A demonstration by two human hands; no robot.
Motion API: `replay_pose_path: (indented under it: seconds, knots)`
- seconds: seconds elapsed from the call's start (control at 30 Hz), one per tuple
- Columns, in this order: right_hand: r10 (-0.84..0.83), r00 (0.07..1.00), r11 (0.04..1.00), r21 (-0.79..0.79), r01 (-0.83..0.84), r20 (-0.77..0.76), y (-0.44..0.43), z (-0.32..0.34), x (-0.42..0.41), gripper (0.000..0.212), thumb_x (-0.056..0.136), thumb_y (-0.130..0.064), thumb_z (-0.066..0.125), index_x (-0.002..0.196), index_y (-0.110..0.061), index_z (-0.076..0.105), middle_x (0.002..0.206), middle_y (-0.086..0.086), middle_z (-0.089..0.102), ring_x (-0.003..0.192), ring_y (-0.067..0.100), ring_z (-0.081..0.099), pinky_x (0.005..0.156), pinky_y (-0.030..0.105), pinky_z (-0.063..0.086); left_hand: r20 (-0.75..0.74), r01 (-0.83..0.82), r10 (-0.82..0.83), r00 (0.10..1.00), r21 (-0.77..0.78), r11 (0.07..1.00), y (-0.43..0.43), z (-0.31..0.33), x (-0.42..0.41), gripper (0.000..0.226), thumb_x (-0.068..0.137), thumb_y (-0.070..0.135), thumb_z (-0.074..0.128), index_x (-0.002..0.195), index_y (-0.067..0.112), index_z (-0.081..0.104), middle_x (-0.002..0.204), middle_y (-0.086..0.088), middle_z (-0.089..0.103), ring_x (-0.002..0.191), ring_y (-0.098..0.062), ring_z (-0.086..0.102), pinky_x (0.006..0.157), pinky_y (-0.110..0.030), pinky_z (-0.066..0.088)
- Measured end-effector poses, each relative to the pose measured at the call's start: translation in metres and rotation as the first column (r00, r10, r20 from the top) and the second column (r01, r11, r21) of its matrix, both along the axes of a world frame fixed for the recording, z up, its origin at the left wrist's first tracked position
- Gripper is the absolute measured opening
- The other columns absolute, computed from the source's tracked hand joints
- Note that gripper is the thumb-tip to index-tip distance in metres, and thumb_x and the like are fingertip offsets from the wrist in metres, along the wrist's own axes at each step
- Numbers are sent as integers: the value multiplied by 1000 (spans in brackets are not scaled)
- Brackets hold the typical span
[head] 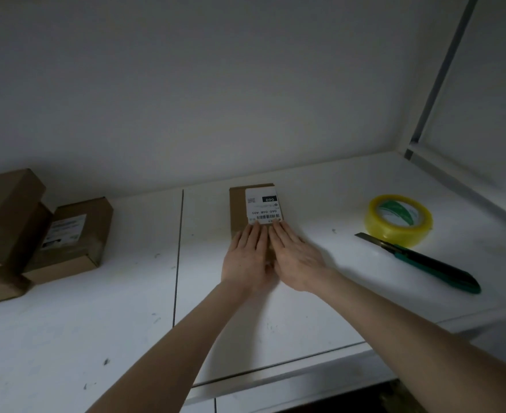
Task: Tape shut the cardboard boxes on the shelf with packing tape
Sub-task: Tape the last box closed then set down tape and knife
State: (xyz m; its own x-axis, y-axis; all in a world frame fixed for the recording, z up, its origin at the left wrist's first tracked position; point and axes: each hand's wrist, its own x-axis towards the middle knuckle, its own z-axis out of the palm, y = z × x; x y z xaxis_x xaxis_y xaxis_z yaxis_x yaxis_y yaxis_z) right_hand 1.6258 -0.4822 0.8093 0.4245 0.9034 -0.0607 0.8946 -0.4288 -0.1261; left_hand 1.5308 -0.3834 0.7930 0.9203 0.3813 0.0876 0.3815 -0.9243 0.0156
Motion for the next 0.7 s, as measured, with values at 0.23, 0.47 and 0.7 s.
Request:
replay_pose_path:
  seconds: [0.23,0.47,0.7]
  knots:
    - [-20,999,1000,-18,20,-33,1,5,-4,67,103,-31,32,155,-8,-5,163,7,-12,150,19,-10,121,36,5,-21,20,-19,1000,50,999,6,-1,-2,71,96,46,24,152,9,1,160,-14,0,148,-24,0,121,-34,-2]
    - [-21,981,1000,3,22,-193,-2,3,-1,71,103,-30,38,154,-6,-5,162,8,-17,149,19,-17,122,31,-1,-39,-23,24,999,22,999,3,4,-5,70,99,42,35,153,20,-3,160,-14,-6,148,-26,-6,119,-37,-4]
    - [-153,812,961,108,256,-563,1,4,-8,86,94,-9,49,155,-16,-11,162,6,-14,150,22,10,116,26,19,56,-127,136,989,-131,983,-2,5,-9,81,92,43,49,153,20,2,159,-19,-2,147,-31,-2,119,-36,5]
